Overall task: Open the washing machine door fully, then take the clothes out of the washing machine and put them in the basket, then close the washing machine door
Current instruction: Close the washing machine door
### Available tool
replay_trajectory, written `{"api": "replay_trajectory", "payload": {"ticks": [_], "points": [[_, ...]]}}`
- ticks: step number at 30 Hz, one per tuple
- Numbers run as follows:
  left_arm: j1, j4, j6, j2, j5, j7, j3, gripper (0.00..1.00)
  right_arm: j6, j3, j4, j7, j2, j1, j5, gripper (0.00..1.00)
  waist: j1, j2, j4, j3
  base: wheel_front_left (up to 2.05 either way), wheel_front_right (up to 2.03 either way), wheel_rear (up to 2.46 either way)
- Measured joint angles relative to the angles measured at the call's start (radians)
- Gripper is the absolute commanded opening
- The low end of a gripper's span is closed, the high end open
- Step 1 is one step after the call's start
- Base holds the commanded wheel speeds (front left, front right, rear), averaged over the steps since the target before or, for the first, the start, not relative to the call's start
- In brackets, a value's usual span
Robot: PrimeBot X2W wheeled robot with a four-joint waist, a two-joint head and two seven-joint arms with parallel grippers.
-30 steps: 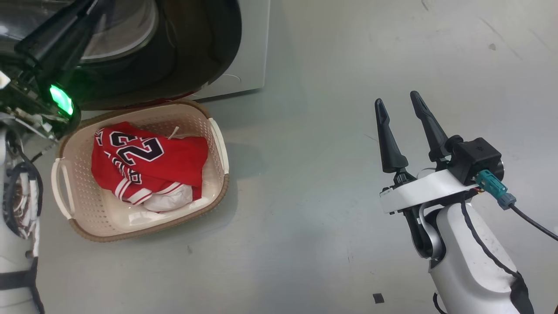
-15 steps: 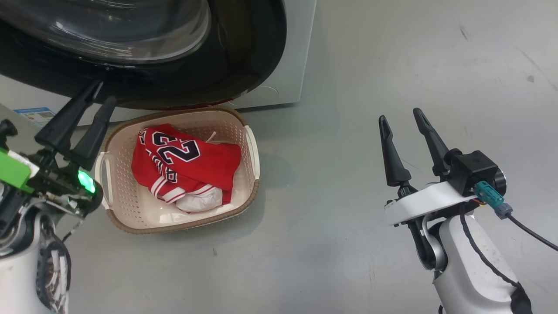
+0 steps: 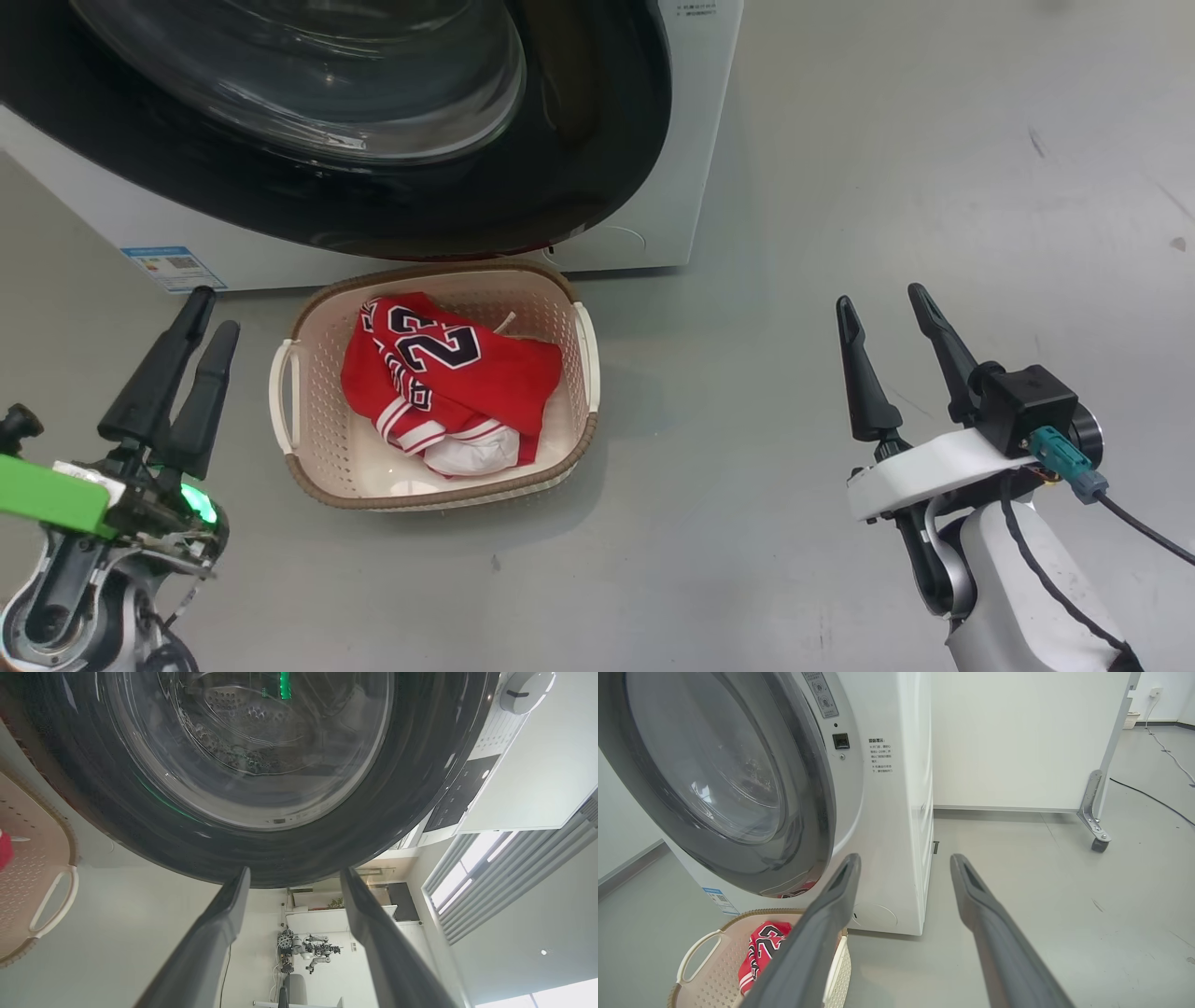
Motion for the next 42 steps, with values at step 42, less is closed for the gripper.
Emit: {"api": "replay_trajectory", "payload": {"ticks": [42], "points": [[0.287, -0.013, 0.14, 0.153, 1.453, -0.738, -0.298, 1.0, 0.032, -0.024, 0.041, 0.0, 0.005, 0.131, -0.035, 1.0, 0.0, 0.0, 0.013, -0.183, 0.0, 0.0, 0.0]]}}
